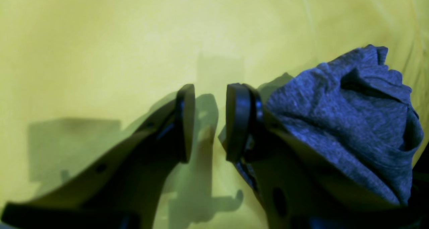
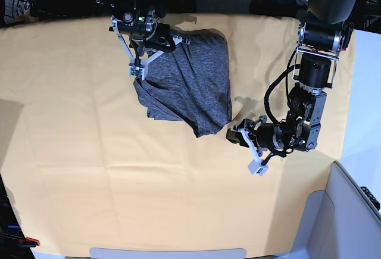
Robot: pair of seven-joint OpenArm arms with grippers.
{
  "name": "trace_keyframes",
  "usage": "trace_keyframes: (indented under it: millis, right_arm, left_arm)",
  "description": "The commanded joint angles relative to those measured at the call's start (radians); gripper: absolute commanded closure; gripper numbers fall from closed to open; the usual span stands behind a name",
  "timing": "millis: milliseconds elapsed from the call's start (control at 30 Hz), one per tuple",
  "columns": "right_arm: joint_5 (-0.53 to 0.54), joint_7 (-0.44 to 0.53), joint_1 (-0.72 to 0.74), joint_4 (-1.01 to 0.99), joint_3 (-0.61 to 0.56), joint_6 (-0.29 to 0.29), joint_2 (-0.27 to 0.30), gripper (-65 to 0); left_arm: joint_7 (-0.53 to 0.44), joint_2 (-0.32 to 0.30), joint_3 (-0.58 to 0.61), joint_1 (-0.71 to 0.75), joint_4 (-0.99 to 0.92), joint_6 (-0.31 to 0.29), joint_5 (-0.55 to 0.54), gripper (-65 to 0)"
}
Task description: Fold the T-shirt properly
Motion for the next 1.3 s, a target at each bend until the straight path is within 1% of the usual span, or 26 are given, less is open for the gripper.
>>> trace_keyframes:
  millis: [0,33,167,733,767,867,967,1067,1267]
  right_arm:
    - [0.0,-0.003,0.007,0.02,0.003,-0.029,0.0,-12.0]
    - [0.0,-0.003,0.007,0.02,0.003,-0.038,-0.002,-12.0]
    - [0.0,-0.003,0.007,0.022,0.003,-0.042,-0.002,-12.0]
    - [-0.002,-0.005,0.009,0.048,0.005,-0.045,0.003,-12.0]
    - [-0.002,-0.005,0.009,0.048,0.005,-0.045,0.003,-12.8]
    - [-0.002,-0.006,0.007,0.048,0.005,-0.045,0.006,-19.1]
    - [-0.002,-0.006,0.004,0.048,0.002,-0.045,0.018,-19.4]
    - [-0.002,-0.048,0.0,0.05,0.005,-0.045,0.027,-19.4]
    - [-0.002,-0.048,-0.005,0.056,0.005,-0.045,0.04,-19.4]
  left_arm:
    - [-0.011,-0.007,-0.009,-0.035,0.014,-0.008,-0.014,-15.6]
    - [-0.011,-0.007,-0.009,-0.035,0.014,-0.008,-0.014,-15.6]
    - [-0.01,-0.007,-0.009,-0.033,0.014,-0.008,-0.014,-15.6]
    - [-0.002,-0.009,-0.009,-0.033,0.016,-0.008,-0.016,-15.6]
    - [-0.001,-0.009,-0.009,-0.033,0.016,-0.008,-0.016,-15.6]
    - [-0.001,-0.009,-0.009,-0.033,0.016,-0.008,-0.016,-15.6]
    - [-0.001,-0.009,-0.009,-0.033,0.016,-0.008,-0.016,-15.6]
    - [0.001,-0.009,-0.009,-0.033,0.017,-0.008,-0.016,-15.6]
    - [0.001,-0.009,-0.009,-0.033,0.021,-0.008,-0.019,-15.5]
